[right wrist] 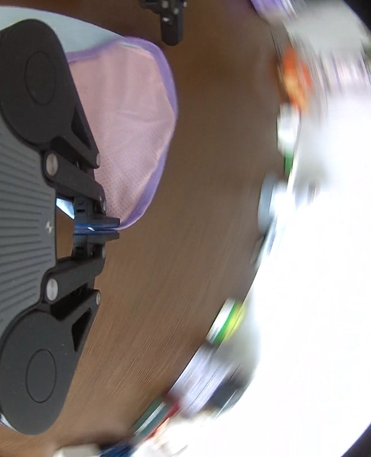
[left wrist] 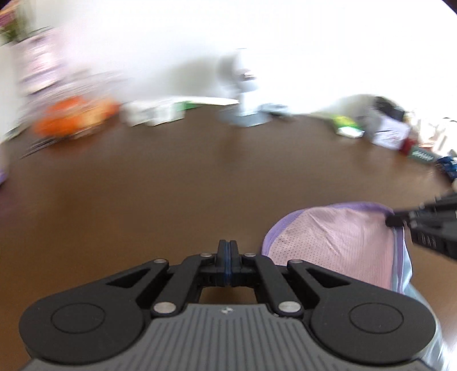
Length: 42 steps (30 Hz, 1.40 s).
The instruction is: Fold clothes
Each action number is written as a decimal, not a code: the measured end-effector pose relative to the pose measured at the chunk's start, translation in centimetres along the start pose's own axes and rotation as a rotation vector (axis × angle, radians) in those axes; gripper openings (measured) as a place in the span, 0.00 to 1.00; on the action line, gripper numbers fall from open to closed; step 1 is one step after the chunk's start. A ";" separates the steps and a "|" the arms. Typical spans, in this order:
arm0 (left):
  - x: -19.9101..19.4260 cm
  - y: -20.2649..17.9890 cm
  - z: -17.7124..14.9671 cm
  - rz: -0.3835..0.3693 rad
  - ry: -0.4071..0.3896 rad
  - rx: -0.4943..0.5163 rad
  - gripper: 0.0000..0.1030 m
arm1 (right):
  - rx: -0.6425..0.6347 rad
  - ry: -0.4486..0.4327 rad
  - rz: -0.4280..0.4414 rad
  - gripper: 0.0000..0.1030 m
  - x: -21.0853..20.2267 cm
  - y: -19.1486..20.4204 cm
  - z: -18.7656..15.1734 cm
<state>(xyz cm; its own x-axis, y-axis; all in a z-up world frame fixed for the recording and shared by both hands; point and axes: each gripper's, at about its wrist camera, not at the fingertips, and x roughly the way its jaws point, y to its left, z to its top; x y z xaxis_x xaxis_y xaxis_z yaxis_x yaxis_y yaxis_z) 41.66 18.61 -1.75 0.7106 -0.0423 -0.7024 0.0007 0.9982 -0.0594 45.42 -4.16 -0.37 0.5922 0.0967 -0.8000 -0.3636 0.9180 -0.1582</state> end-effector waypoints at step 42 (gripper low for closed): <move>-22.8 -8.1 -21.5 -0.444 0.024 0.079 0.52 | 0.071 -0.278 0.419 0.48 -26.8 -0.5 -31.7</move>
<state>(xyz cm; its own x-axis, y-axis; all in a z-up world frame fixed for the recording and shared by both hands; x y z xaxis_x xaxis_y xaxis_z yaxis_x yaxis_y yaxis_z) 10.28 10.55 -0.48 0.6127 -0.4676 -0.6372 0.3562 0.8830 -0.3056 6.97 -19.43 2.81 0.5783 0.5521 -0.6006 -0.5667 0.8015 0.1911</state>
